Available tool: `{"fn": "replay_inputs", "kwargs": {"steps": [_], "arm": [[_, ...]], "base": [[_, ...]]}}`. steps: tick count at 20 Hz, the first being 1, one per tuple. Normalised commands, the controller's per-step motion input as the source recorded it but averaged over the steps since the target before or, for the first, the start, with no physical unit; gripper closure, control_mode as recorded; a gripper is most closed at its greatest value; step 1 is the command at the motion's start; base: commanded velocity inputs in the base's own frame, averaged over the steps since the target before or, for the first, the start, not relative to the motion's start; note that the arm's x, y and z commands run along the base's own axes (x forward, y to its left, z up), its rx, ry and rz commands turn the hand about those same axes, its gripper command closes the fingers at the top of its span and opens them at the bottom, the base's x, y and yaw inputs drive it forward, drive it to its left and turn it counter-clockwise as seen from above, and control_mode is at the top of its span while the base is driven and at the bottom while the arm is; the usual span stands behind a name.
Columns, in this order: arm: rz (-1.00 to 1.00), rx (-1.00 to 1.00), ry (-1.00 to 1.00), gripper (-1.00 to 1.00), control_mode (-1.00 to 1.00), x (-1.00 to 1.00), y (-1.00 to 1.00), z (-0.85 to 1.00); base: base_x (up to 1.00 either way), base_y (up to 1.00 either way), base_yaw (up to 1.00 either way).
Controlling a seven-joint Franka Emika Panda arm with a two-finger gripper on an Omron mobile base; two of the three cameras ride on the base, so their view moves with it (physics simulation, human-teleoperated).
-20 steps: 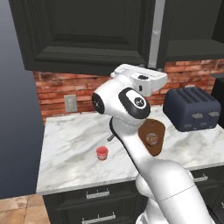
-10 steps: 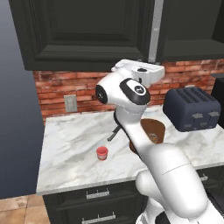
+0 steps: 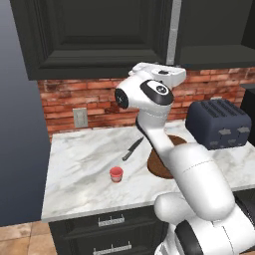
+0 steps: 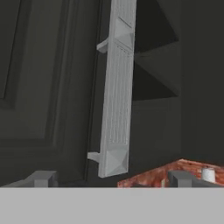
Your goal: Pick the bread, place it on the cutting board, pick the jam, place it on the counter, and close the cabinet.
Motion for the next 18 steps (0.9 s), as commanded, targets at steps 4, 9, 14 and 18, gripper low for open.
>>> {"fn": "replay_inputs", "kwargs": {"steps": [4,9,14,18], "arm": [[0.09,0.0,0.0,-1.0,-1.0,0.3,-0.28,0.0],[0.06,0.0,0.0,-1.0,-1.0,0.28,-0.15,0.0],[0.03,0.0,0.0,-1.0,-1.0,0.31,-0.02,0.0],[0.01,0.0,0.0,-1.0,-1.0,0.33,0.0,0.0]], "base": [[0.0,0.0,0.0],[0.0,0.0,0.0],[0.0,0.0,0.0],[0.0,0.0,0.0]]}}
